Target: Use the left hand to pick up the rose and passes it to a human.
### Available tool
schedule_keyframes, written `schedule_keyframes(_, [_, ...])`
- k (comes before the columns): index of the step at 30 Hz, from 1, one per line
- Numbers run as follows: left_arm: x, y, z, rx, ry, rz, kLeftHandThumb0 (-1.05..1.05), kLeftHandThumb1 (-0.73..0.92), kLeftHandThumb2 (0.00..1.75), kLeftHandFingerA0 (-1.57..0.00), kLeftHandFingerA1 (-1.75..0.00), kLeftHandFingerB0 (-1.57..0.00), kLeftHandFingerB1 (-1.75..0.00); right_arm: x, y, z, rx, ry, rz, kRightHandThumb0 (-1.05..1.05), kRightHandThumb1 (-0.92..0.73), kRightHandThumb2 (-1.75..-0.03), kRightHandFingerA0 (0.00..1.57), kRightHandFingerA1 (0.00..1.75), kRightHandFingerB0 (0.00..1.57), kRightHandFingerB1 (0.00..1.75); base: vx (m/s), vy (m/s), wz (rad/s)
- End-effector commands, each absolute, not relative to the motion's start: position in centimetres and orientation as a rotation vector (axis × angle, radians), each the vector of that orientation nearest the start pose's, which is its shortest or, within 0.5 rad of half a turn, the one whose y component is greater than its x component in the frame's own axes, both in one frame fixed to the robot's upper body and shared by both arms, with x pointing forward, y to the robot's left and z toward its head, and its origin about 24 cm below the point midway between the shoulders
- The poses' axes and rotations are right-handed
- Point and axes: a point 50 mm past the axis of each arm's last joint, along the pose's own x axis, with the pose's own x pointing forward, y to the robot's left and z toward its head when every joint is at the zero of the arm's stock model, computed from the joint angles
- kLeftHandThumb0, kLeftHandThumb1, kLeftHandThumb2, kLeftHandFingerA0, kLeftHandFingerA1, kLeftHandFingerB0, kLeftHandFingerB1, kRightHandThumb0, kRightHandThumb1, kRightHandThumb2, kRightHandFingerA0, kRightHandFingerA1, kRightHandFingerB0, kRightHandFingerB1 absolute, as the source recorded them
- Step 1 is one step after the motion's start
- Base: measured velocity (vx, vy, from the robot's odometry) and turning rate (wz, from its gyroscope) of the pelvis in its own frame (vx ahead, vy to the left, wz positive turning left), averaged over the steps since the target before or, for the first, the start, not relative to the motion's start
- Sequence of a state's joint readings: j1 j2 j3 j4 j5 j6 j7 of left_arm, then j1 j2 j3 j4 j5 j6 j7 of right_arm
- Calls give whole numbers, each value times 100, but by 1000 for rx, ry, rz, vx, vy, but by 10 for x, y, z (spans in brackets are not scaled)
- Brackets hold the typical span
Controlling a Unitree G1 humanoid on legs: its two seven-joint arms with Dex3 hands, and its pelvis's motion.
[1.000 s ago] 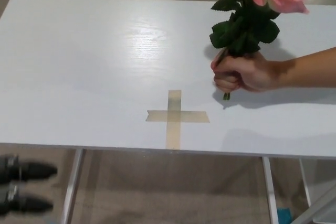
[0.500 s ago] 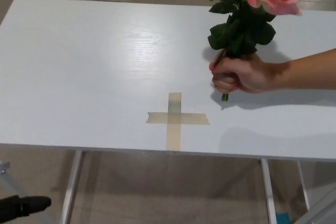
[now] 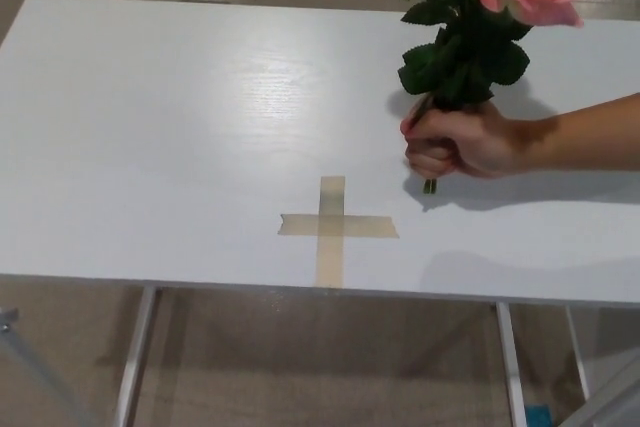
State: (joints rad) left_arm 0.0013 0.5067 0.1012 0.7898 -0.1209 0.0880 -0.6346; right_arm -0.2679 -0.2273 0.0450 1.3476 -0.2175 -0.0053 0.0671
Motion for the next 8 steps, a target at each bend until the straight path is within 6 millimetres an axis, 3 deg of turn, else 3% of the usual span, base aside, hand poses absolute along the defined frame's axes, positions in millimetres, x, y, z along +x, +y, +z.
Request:
schedule_keyframes(1, [146,315,-112,499,1023,55,-60,73,62,-37,-34,-31,-31,164,-234,-141,-415,1130,85,-40,-72,-61,49,37,42,34,0,0,0])
schedule_keyframes(2, [145,317,-111,491,1026,56,-58,58,95,-35,-52,-17,-43,164,-234,-141,-414,1129,85,-40,-72,-61,49,37,42,34,0,0,0])
schedule_keyframes(4, [141,321,-110,485,1033,47,-57,58,95,-35,-52,-17,-43,162,-236,-141,-413,1133,82,-40,-72,-61,49,37,42,34,0,0,0])
schedule_keyframes(5, [139,321,-111,471,1033,48,-55,56,95,-36,-53,-17,-43,161,-238,-141,-419,1133,83,-40,-72,-61,49,37,42,34,0,0,0])
schedule_keyframes(6, [139,323,-110,455,1029,50,-59,71,62,-40,-34,-30,-30,162,-239,-140,-421,1131,84,-40,-72,-61,49,37,42,35,0,0,0])
schedule_keyframes(8, [141,326,-107,435,1018,54,-57,71,61,-40,-34,-31,-30,165,-238,-139,-421,1123,85,-40,-72,-61,49,37,42,35,0,0,0])
